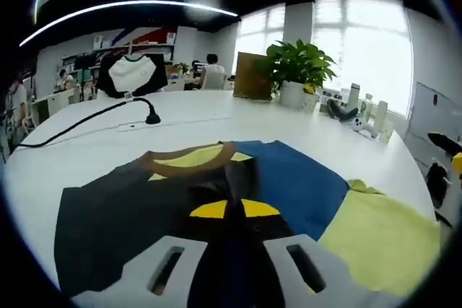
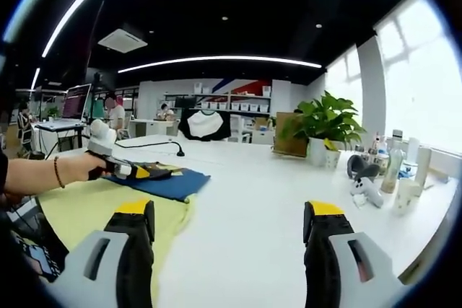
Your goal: Fold the garment on the visible template until the final outline fits inside the template.
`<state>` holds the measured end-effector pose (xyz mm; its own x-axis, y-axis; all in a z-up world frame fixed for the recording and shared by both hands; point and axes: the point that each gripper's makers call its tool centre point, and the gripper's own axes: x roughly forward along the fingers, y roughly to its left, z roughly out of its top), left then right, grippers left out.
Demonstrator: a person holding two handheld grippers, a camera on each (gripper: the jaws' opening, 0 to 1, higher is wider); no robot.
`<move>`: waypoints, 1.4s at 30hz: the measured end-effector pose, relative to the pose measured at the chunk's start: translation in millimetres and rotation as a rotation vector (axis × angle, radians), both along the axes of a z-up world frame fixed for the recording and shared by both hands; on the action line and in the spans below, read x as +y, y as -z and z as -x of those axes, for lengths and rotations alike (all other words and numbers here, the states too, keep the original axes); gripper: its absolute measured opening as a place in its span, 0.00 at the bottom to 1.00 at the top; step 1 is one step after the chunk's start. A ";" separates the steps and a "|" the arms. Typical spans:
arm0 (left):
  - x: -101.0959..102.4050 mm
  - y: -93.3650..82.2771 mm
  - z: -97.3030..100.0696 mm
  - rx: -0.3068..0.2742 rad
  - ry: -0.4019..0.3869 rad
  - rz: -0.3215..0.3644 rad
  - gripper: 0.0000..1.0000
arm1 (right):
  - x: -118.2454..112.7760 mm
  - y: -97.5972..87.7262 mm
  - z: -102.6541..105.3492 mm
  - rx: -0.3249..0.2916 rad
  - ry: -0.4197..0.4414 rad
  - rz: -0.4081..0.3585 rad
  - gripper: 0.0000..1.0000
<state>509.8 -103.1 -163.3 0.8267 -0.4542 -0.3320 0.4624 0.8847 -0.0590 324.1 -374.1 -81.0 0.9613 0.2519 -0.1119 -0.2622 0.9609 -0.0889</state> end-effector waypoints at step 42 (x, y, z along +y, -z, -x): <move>-92.8 -53.0 31.7 -0.022 0.153 -0.116 0.04 | -21.9 3.4 0.1 -0.001 0.038 -0.038 0.86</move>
